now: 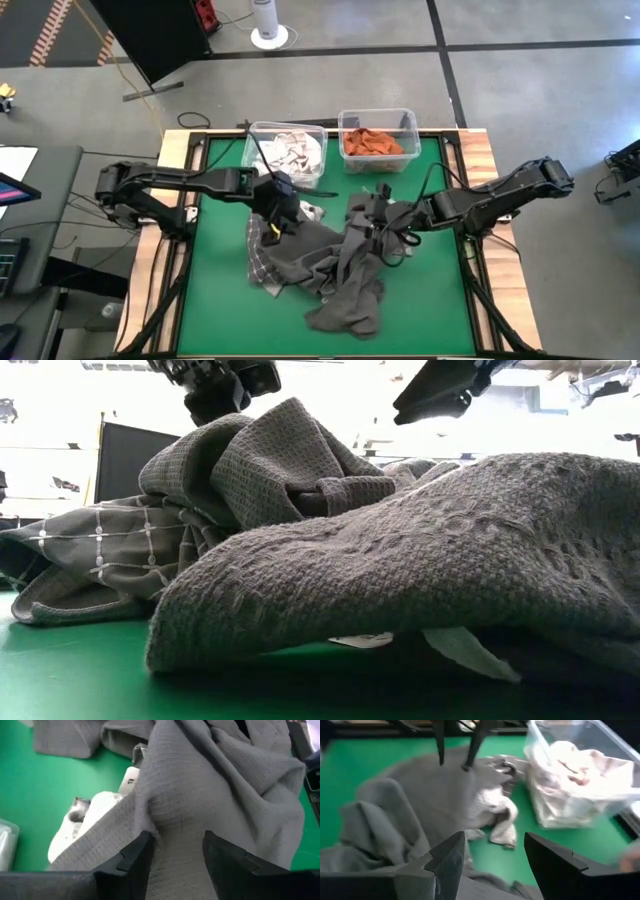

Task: Sort towels by color in basket
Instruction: Put the gray microfiber towel into the right transparent bin

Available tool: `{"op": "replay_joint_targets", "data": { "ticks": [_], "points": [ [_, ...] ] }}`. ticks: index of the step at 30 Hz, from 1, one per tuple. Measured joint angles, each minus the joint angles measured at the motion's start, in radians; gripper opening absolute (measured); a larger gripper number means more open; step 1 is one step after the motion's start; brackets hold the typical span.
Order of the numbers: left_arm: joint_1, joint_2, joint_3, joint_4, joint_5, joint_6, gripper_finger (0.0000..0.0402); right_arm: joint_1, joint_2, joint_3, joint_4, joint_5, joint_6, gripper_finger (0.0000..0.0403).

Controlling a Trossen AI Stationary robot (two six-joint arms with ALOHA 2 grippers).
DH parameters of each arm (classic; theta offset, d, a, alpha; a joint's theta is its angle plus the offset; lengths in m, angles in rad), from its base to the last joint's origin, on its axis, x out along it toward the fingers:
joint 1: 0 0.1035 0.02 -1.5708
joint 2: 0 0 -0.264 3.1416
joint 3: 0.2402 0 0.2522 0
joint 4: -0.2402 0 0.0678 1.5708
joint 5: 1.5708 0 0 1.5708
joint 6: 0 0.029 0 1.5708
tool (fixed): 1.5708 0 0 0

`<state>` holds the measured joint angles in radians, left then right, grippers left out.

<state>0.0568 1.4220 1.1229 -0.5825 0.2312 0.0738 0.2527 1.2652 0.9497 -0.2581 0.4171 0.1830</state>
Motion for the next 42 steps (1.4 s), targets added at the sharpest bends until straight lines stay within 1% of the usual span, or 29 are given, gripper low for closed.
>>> {"op": "replay_joint_targets", "data": {
  "ticks": [4, 6, 9, 13, 15, 17, 19, 24, 27, 29, 31, 33, 36, 37, 38, 42],
  "points": [
    [-0.009, 0.001, 0.000, 0.009, -0.014, -0.005, 0.0169, 0.000, 0.000, 0.000, 0.028, -0.052, 0.003, 0.0249],
    [-0.011, 0.000, 0.000, 0.009, -0.018, -0.013, 0.0169, 0.000, 0.002, 0.000, 0.043, -0.055, 0.003, 0.0249],
    [-0.017, -0.022, 0.000, 0.005, -0.028, -0.013, 0.0169, -0.011, 0.054, 0.001, 0.132, -0.055, -0.002, 0.0249],
    [-0.037, -0.077, 0.001, 0.007, -0.140, -0.007, 0.0169, -0.028, 0.151, -0.001, 0.201, -0.055, -0.008, 0.0249],
    [-0.044, -0.108, 0.001, 0.009, -0.165, -0.014, 0.0169, -0.045, 0.187, -0.001, 0.221, -0.057, -0.005, 0.0249],
    [-0.048, -0.134, 0.001, 0.009, -0.175, -0.025, 0.0169, -0.064, 0.225, -0.001, 0.240, -0.091, 0.000, 0.0249],
    [-0.048, -0.156, 0.002, 0.002, -0.182, -0.035, 0.0169, -0.079, 0.257, -0.001, 0.258, -0.151, 0.003, 0.0249],
    [-0.048, -0.203, 0.002, -0.033, -0.185, -0.037, 0.0169, -0.092, 0.299, -0.001, 0.316, -0.260, 0.027, 0.0249],
    [-0.048, -0.218, 0.002, -0.037, -0.191, -0.037, 0.0169, -0.092, 0.324, -0.001, 0.343, -0.298, 0.027, 0.0244],
    [-0.048, -0.223, 0.002, -0.037, -0.194, -0.037, 0.0169, -0.092, 0.331, -0.001, 0.342, -0.299, 0.027, 0.0227],
    [-0.048, -0.224, 0.002, -0.036, -0.195, -0.037, 0.0169, -0.092, 0.345, -0.001, 0.345, -0.297, 0.029, 0.0194],
    [-0.047, -0.224, 0.002, -0.036, -0.199, -0.037, 0.0169, -0.092, 0.348, -0.001, 0.336, -0.289, 0.029, 0.0146],
    [-0.047, -0.224, 0.002, -0.037, -0.215, -0.037, 0.0169, -0.100, 0.332, -0.001, 0.339, -0.289, 0.029, 0.0057],
    [-0.047, -0.224, 0.002, -0.038, -0.221, -0.037, 0.0169, -0.103, 0.318, -0.001, 0.324, -0.289, 0.027, 0.0032],
    [-0.047, -0.224, 0.002, -0.039, -0.225, -0.037, 0.0169, -0.106, 0.302, 0.000, 0.316, -0.289, 0.025, 0.0021],
    [-0.047, -0.224, 0.002, -0.043, -0.240, -0.022, 0.0169, -0.119, 0.207, 0.051, 0.209, -0.282, 0.004, 0.0026]
  ]
}}
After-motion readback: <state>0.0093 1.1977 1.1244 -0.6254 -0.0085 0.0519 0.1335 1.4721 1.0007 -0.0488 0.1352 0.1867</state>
